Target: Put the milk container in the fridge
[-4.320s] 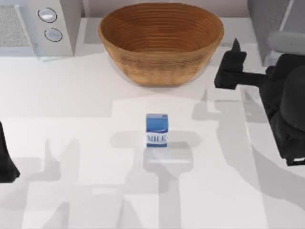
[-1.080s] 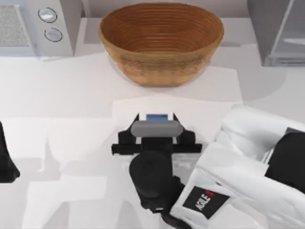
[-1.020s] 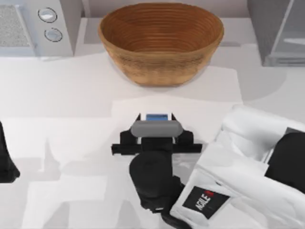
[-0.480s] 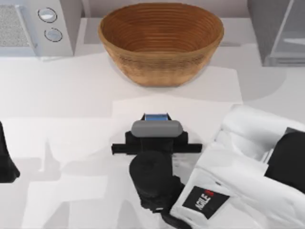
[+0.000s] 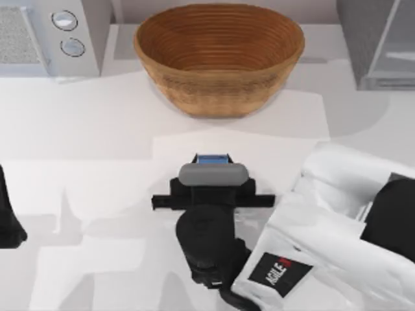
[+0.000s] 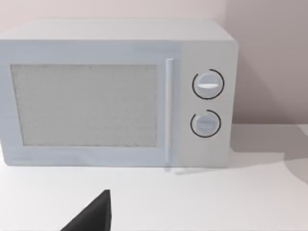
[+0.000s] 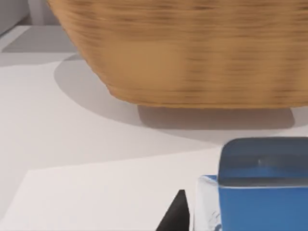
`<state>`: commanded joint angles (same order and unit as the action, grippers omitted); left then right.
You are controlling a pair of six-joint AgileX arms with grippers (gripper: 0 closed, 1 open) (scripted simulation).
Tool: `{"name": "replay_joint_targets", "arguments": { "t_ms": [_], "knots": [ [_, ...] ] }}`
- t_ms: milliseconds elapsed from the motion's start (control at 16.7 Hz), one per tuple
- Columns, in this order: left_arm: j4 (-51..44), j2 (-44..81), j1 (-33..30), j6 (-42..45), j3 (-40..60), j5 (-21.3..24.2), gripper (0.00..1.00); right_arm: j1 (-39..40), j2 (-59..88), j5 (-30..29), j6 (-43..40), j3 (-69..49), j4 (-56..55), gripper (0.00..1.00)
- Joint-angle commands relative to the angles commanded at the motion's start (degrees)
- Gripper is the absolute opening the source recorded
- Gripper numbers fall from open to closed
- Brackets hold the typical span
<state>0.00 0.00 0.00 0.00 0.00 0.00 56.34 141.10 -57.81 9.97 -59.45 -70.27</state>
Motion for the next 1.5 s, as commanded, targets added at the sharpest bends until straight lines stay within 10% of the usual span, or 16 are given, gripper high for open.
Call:
{"name": "replay_joint_targets", "arguments": {
  "t_ms": [1140,1500],
  "knots": [
    [0.0,0.0,0.0,0.0,0.0,0.0,1.0,-0.6,-27.9,0.8,0.4,0.0,29.1,0.0],
    [0.0,0.0,0.0,0.0,0.0,0.0,1.0,-14.2,-43.6,12.4,-1.4,13.4,43.7,0.0]
  ]
}}
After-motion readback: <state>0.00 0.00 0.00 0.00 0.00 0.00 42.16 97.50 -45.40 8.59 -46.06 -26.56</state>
